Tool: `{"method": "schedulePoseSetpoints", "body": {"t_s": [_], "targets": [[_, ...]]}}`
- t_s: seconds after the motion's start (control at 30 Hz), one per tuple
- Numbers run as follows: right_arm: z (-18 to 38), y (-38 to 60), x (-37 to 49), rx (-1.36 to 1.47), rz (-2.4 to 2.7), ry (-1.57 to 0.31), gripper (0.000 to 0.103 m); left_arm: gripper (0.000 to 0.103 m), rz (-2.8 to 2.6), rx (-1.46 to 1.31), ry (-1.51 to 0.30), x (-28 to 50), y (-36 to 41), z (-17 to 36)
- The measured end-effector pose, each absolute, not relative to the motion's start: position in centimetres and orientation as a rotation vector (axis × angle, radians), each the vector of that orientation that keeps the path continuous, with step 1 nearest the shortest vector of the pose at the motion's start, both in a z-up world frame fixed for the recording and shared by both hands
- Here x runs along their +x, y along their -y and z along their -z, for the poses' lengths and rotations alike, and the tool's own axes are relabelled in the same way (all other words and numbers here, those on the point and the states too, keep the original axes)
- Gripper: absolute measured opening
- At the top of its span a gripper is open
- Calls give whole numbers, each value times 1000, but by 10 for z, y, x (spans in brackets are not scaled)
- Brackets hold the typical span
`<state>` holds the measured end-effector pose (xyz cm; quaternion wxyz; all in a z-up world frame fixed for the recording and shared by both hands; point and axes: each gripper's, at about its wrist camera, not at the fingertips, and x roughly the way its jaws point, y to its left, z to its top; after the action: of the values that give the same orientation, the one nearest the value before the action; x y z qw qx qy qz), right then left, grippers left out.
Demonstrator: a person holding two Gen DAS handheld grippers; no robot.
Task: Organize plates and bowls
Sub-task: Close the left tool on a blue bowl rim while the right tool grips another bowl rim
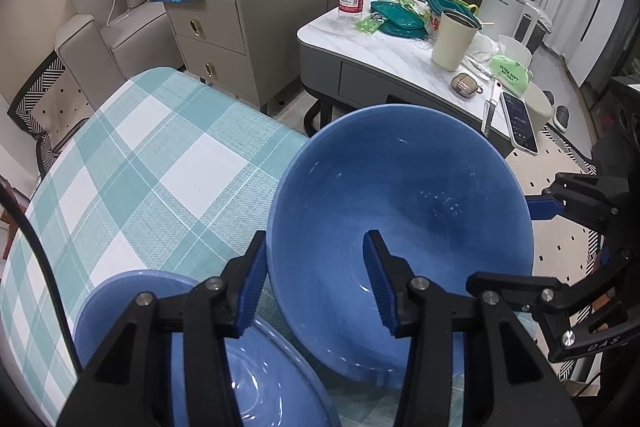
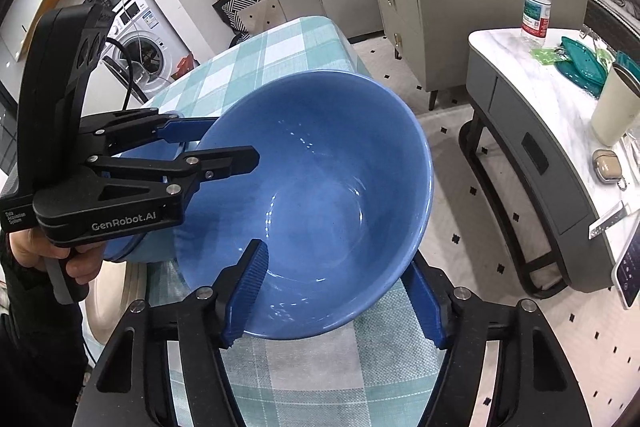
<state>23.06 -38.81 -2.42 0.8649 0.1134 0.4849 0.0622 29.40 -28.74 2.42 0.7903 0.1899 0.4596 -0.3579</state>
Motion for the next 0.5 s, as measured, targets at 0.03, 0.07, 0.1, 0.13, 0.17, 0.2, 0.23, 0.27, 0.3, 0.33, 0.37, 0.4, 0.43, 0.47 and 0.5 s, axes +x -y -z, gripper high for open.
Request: {"method": "schedulePoseSetpoints", "body": {"t_s": [0.03,0.07,0.1,0.13,0.17,0.2,0.23,0.27,0.3,0.33,0.37,0.4,0.43,0.47,0.5], "targets": [[24,389,230,237,-124,-1018,68,47,770,411,-988,293,288,-25],[24,390,231,237,-120,-1019,66,47,769,411,-986,293,289,-25],[24,391,230,238,-117,-1020,65,47,769,412,-984,292,289,-26],[25,392,230,239,-114,-1022,63,47,768,412,-982,292,289,-27],[25,393,230,241,-112,-1023,61,47,769,410,-981,292,289,-28],[25,394,229,244,-112,-1023,60,47,770,408,-981,291,289,-28],[24,395,229,245,-110,-1022,60,47,771,406,-979,291,289,-29],[24,396,228,247,-108,-1021,59,47,773,405,-978,291,289,-30],[24,396,228,248,-106,-1020,59,47,774,402,-978,290,289,-30],[23,397,228,250,-105,-1019,59,47,775,401,-977,290,289,-31],[23,397,228,250,-104,-1018,59,47,775,402,-975,290,289,-31],[22,398,227,249,-102,-1016,59,47,775,401,-974,289,289,-32],[22,398,227,249,-102,-1015,58,47,776,400,-972,289,289,-33],[21,398,227,249,-102,-1014,58,47,776,398,-971,289,289,-33],[20,399,227,250,-100,-1012,58,47,776,397,-969,288,289,-34]]}}
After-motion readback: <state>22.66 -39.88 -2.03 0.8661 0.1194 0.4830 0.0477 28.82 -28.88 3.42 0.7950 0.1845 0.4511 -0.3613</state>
